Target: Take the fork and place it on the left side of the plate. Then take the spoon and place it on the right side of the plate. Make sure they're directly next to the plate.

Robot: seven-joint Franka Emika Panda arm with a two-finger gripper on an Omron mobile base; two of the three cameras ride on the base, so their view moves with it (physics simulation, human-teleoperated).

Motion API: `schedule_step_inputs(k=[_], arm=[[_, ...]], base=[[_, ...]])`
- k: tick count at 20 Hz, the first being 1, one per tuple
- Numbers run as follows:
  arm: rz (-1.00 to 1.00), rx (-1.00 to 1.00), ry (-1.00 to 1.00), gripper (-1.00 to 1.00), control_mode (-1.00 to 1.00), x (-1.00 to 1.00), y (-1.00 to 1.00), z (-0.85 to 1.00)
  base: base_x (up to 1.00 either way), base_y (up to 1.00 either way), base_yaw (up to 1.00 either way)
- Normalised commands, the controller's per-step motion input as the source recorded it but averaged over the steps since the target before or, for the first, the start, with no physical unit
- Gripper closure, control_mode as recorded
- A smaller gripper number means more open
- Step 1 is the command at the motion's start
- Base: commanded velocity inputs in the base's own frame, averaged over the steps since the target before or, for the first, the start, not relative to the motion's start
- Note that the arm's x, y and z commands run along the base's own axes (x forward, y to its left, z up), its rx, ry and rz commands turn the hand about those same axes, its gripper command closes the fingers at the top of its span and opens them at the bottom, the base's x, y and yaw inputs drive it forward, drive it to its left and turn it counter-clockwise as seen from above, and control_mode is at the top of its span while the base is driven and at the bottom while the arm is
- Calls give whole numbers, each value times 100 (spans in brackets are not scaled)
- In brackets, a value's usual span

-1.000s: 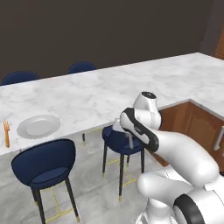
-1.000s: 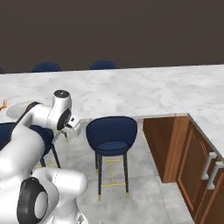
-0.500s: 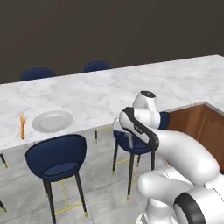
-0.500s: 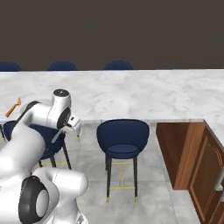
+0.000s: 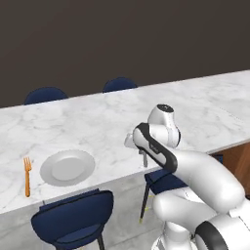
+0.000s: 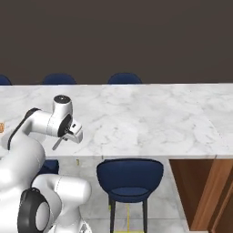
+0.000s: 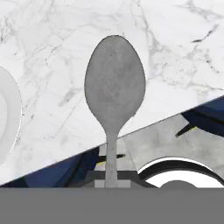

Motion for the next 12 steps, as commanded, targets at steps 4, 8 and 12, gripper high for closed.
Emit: schedule_step_inputs(k=[4, 8, 12], arm=[[0, 0, 0, 100, 100, 0, 0, 0], [0, 0, 0, 100, 100, 0, 0, 0], [0, 0, 0, 100, 100, 0, 0, 0]], base=[[37, 0, 0], [0, 0, 0], [0, 0, 0]])
